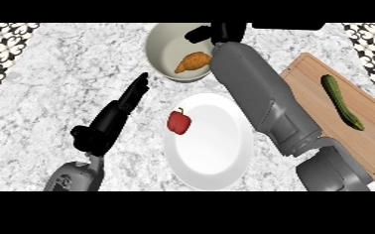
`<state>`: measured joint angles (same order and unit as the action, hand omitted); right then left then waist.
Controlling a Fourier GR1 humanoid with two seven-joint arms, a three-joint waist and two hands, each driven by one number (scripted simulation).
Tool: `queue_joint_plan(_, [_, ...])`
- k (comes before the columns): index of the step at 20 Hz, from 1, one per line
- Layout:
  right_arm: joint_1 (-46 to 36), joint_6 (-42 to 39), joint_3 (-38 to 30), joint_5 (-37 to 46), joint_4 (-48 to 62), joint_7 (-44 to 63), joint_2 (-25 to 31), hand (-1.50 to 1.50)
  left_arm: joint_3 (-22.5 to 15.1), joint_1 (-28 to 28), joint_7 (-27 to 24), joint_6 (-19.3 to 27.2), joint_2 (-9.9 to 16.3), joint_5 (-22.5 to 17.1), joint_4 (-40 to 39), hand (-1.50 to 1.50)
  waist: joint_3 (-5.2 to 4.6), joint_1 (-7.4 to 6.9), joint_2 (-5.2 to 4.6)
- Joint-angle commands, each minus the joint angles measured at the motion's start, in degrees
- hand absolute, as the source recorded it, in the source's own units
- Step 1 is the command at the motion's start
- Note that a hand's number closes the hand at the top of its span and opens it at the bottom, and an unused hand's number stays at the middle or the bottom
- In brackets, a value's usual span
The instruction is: Pick the croissant from the plate and place it in the bowl
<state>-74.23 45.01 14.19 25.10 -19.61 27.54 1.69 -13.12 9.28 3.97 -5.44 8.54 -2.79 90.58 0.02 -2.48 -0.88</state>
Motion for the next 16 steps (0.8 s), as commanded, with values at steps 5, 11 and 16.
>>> queue_joint_plan(5, [9.2,3.7,-8.3,-6.6,-6.4,-8.5,5.6,-1.50,0.2,-3.6,-2.9,0.9,-0.6,1.8,-1.5,0.00,0.02,2.14,0.65])
queue_joint_plan(11, [24.5,-0.2,-10.8,-11.2,-21.2,-17.7,11.2,-1.50,2.6,-2.6,-2.6,-0.8,0.2,0.0,-2.2,0.00,0.01,3.66,1.21])
queue_joint_plan(16, [36.0,-8.6,-11.4,-14.8,-33.1,-18.4,16.0,-1.50,3.0,-1.6,2.4,0.1,-0.1,0.2,0.9,0.00,0.00,3.94,1.32])
